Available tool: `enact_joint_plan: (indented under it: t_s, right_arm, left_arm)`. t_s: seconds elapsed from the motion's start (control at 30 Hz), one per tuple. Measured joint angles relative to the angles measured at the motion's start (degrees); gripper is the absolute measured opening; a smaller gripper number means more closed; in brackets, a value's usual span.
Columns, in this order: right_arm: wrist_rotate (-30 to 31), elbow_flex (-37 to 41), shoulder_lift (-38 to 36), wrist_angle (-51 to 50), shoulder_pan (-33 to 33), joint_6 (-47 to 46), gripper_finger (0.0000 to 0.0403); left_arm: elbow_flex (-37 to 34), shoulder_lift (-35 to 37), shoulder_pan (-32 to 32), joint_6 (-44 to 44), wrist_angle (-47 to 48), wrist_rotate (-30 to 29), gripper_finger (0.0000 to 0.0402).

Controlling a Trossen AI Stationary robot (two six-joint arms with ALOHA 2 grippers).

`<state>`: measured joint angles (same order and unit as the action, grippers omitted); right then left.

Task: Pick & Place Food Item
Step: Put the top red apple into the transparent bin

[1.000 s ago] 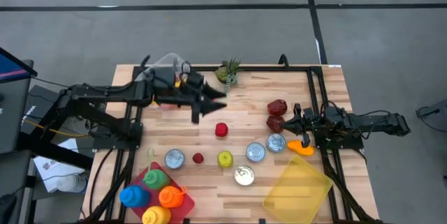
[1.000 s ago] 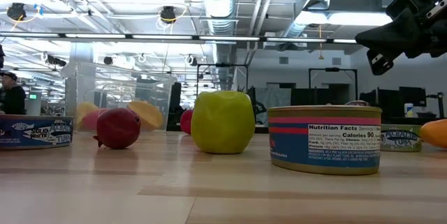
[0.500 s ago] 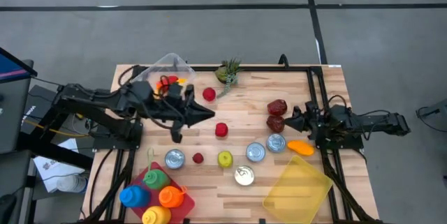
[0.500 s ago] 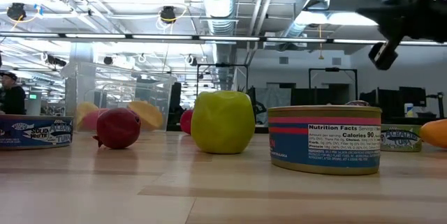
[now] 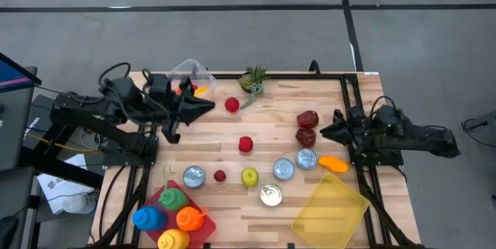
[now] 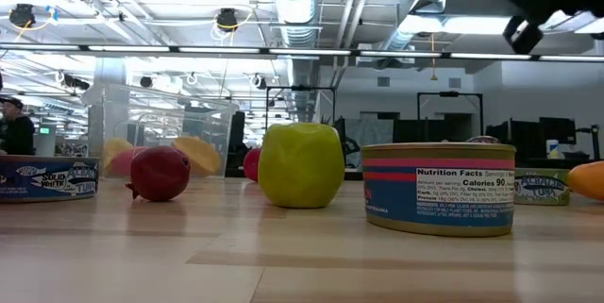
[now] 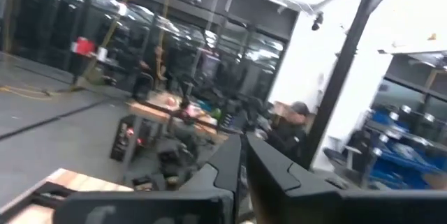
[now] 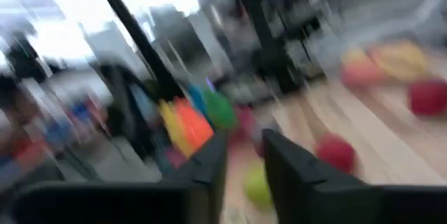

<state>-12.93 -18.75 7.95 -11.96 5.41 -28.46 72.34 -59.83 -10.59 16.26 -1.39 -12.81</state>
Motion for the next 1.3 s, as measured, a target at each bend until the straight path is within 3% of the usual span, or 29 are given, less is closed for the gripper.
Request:
enact_joint_plan:
  t_s: [0.1,0.17,0.27,0.47,0.63,0.8,0.93,1.13,1.3]
  right_arm:
    - [0.96,-8.54,5.88,-17.64,0.43,9.25,0.0171]
    - [5.92,-13.52,11.03,-27.25,0.73,13.95,0.0222]
    - [11.64,-17.71,18.31,-31.82,1.99,14.24,0.0291]
    - [13.22,-19.62,32.07,-31.77,6.5,16.37,0.039]
    - [16.72,-22.5,46.06,-31.75,13.8,16.65,0.0379]
    - [18.86,-30.81,57.73,-32.85,21.16,16.67,0.0378]
    - [15.08,-37.08,66.25,-38.3,24.67,19.51,0.0389]
    - [10.87,-43.68,77.36,-54.3,27.09,16.99,0.0399]
    - [10.66,-42.26,79.59,-50.99,27.02,13.76,0.0399]
  left_arm:
    - [0.01,0.96,0.93,-0.01,0.06,-0.97,0.0019]
    - [0.0,1.43,1.74,0.04,0.54,-1.06,0.0026]
    - [0.02,1.45,2.63,0.17,0.43,-2.62,0.0039]
    - [0.02,1.27,2.74,-6.14,3.09,-3.52,0.0095]
    - [-0.02,1.51,4.43,-6.57,3.72,-3.47,0.0165]
    - [-0.02,3.1,5.75,-7.27,3.93,-3.47,0.0238]
    - [0.0,4.96,6.89,-7.29,4.09,-3.42,0.0285]
    - [0.02,7.05,7.36,-6.94,6.17,-3.45,0.0326]
    - [0.02,7.37,7.36,-6.83,8.91,-3.45,0.0332]
